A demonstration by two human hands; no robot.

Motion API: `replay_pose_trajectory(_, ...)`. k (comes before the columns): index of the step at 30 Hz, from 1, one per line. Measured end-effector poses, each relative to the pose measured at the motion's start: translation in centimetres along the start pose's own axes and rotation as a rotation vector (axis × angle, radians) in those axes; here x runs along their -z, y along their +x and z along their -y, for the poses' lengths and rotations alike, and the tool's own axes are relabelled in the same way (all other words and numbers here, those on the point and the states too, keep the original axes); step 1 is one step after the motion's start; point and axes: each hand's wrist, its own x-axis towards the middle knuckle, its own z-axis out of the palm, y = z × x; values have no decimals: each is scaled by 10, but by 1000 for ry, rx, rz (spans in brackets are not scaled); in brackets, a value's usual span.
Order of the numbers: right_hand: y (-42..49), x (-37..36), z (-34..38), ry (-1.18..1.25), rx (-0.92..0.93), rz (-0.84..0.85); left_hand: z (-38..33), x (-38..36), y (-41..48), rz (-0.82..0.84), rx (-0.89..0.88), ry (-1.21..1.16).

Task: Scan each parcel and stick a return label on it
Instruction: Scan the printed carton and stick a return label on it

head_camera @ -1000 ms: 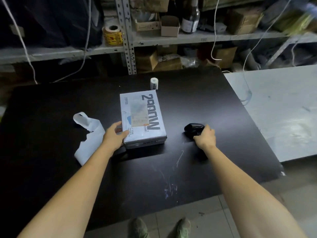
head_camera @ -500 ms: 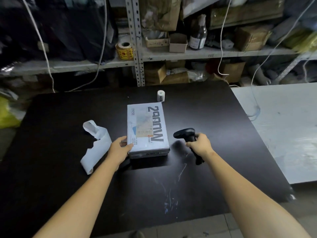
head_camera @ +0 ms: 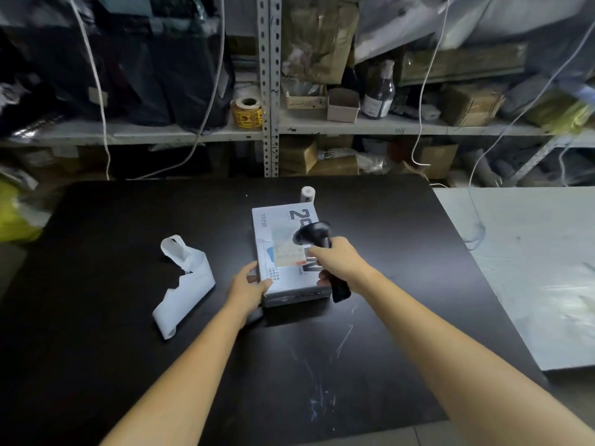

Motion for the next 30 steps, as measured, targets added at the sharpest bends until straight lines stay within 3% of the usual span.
replay_pose_trajectory(25,-17,-18,25,34,-19,-51,3,5,8,21,-33,123)
replay_pose_trajectory(30,-9,-8,4,-28,22,-166,2,6,8,49,-41,128)
